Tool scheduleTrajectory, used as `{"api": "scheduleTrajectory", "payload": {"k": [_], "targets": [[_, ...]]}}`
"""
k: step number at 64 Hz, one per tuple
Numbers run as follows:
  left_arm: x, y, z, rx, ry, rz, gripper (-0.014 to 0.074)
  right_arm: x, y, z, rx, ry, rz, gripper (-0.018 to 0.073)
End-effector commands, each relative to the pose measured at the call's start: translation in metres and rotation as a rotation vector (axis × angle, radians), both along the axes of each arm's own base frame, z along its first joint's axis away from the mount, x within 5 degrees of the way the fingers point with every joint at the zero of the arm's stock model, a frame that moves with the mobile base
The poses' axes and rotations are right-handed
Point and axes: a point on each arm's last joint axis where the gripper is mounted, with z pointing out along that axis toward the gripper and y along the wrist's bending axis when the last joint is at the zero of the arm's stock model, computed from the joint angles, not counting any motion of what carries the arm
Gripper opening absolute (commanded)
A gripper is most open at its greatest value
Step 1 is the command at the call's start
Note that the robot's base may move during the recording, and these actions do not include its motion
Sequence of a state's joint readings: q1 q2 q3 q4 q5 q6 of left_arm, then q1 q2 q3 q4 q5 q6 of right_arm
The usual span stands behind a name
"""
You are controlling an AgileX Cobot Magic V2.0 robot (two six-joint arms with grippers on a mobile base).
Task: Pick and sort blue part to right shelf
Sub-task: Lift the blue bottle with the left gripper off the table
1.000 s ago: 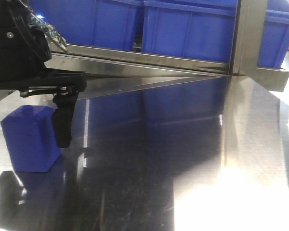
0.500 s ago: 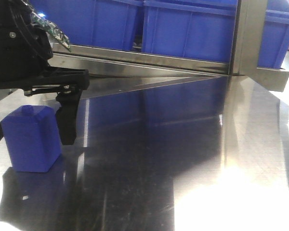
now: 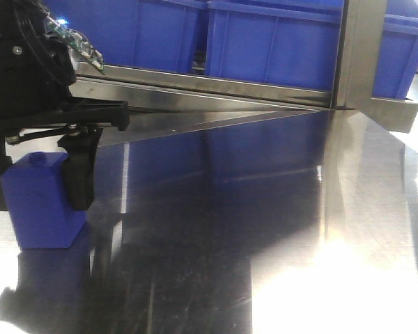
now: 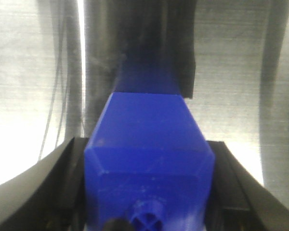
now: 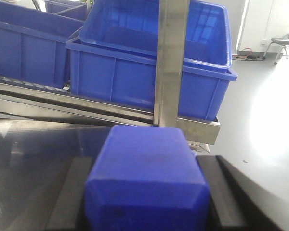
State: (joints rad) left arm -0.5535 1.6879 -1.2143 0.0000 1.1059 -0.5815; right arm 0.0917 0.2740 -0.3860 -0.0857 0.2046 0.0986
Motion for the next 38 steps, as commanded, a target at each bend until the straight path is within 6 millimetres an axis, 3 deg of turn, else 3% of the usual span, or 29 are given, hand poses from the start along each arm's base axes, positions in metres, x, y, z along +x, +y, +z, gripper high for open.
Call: {"api": "scheduleTrajectory", "payload": {"k": [1, 16, 38], "targets": [[-0.003, -0.001, 0.017, -0.027, -0.043, -0.007, 0.0406, -0.001, 0.0, 0.017, -0.011, -0.112, 0.0, 0.0403], [-0.003, -0.001, 0.018, -0.027, -0.05, -0.037, 0.0406, -0.001, 0.0, 0.017, -0.011, -0.112, 0.0, 0.0403], [-0.021, -0.004, 0.053, -0.163, -0.187, -0.513, 0.0405, -0.001, 0.0, 0.017, -0.011, -0.112, 0.0, 0.0403]]}}
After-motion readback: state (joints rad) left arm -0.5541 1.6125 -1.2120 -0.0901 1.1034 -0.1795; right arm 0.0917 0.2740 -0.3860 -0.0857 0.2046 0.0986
